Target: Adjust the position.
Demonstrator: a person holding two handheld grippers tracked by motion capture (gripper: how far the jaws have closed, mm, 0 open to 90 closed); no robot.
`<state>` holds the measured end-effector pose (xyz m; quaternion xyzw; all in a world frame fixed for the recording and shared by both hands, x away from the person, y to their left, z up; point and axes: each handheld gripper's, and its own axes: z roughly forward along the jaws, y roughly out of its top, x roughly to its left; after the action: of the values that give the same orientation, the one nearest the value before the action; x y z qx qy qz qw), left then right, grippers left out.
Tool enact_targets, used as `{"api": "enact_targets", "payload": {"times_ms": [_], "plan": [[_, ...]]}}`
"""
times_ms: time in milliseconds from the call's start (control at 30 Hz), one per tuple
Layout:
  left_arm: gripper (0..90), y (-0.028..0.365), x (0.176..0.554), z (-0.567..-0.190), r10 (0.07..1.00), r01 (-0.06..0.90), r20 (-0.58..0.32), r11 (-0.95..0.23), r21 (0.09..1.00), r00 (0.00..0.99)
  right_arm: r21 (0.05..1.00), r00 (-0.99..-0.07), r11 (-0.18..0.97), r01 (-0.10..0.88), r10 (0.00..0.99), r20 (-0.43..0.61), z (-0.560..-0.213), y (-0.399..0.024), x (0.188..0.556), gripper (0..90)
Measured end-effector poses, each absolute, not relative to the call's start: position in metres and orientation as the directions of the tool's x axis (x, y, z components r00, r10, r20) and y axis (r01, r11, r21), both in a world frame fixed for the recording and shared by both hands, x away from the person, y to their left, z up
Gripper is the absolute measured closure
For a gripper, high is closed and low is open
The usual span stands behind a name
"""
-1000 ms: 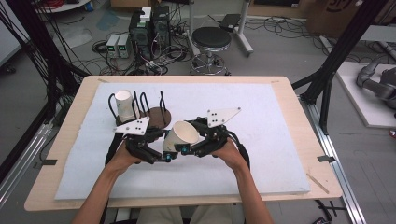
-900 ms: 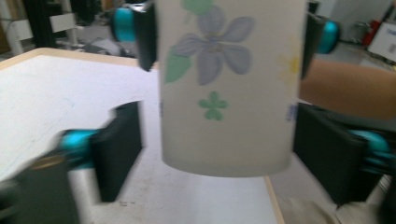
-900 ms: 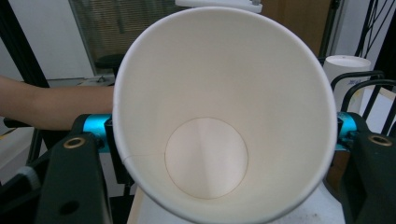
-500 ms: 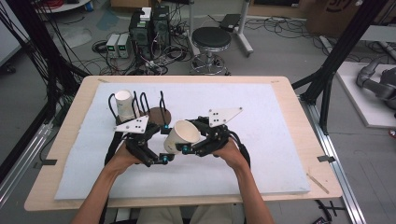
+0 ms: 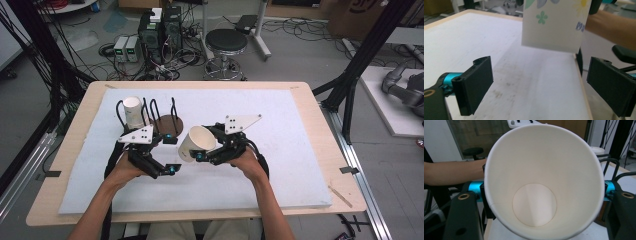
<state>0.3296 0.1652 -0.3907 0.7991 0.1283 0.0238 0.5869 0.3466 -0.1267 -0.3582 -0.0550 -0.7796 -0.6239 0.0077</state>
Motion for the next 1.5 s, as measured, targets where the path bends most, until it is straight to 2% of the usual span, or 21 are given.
{"api": "enact_targets", "payload": {"times_ms": [367,767,1133,1500], "plan": [[7.7,0.190,0.328,-0.398,0.383,0.243,-0.118,-0.299,0.923,0.916,0.965,-0.986,0.236,0.111,0.150,0.077,-0.359,-0.132,0.351,30.2],[7.7,0.219,0.322,-0.419,0.550,0.272,-0.108,-0.225,0.936,0.828,0.950,-0.961,0.279,0.143,0.267,0.066,-0.359,-0.137,0.353,30.2],[7.8,0.241,0.317,-0.435,0.644,0.300,-0.130,-0.162,0.940,0.754,0.934,-0.934,0.319,0.160,0.354,0.039,-0.361,-0.139,0.356,30.2],[7.7,0.255,0.312,-0.444,0.731,0.300,-0.107,-0.139,0.944,0.674,0.912,-0.906,0.360,0.197,0.423,0.029,-0.362,-0.143,0.360,30.2]]}}
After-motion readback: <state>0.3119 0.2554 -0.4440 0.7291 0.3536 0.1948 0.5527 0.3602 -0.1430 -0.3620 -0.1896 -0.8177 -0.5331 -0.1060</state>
